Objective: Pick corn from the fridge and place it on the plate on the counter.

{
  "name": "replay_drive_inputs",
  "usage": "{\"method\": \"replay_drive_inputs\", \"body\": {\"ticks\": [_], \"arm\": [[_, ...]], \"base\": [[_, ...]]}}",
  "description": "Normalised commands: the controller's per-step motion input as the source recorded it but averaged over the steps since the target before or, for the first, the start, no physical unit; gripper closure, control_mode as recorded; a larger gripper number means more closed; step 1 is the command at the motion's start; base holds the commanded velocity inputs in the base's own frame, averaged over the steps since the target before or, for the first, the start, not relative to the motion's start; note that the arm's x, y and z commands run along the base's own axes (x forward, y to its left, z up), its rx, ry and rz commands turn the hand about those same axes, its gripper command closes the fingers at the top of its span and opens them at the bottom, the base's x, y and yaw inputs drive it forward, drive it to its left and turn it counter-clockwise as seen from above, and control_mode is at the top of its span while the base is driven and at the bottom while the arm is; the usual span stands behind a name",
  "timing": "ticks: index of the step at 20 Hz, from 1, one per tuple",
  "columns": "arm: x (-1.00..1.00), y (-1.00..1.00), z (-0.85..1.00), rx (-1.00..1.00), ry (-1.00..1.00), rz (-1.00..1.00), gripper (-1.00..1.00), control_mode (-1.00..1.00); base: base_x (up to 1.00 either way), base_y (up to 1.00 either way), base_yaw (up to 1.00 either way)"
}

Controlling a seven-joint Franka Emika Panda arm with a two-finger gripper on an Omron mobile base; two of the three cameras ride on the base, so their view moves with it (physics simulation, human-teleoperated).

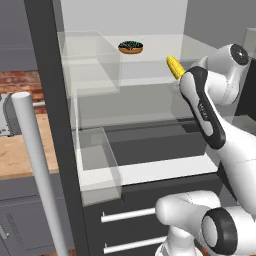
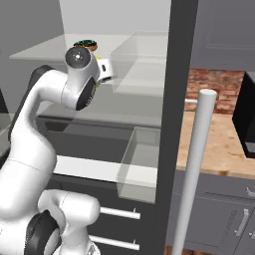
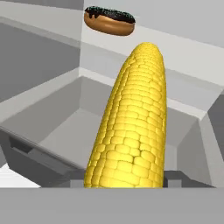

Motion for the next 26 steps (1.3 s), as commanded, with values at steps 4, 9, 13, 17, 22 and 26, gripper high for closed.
{"method": "replay_drive_inputs", "body": {"ticks": [4, 9, 13, 17, 22, 26], "arm": [[-0.99, 0.0, 0.01, 0.0, -0.07, 0.07, 1.0, -1.0], [-0.15, 0.03, -0.21, -0.03, 0.01, 0.01, 1.0, -1.0], [-0.61, 0.33, -0.49, -0.13, -0.04, 0.14, 1.0, -1.0], [-0.16, 0.11, -0.18, -0.04, -0.09, 0.09, 1.0, -1.0], [-0.79, -0.05, -0.2, 0.0, 0.0, 0.04, 1.0, -1.0], [-0.62, 0.0, 0.0, 0.0, 0.01, 0.01, 1.0, -1.0]], "base": [[0.0, 0.0, 0.0], [0.0, 0.0, 0.0], [0.0, 0.0, 0.0], [0.0, 0.0, 0.0], [0.0, 0.0, 0.0], [0.0, 0.0, 0.0]]}}
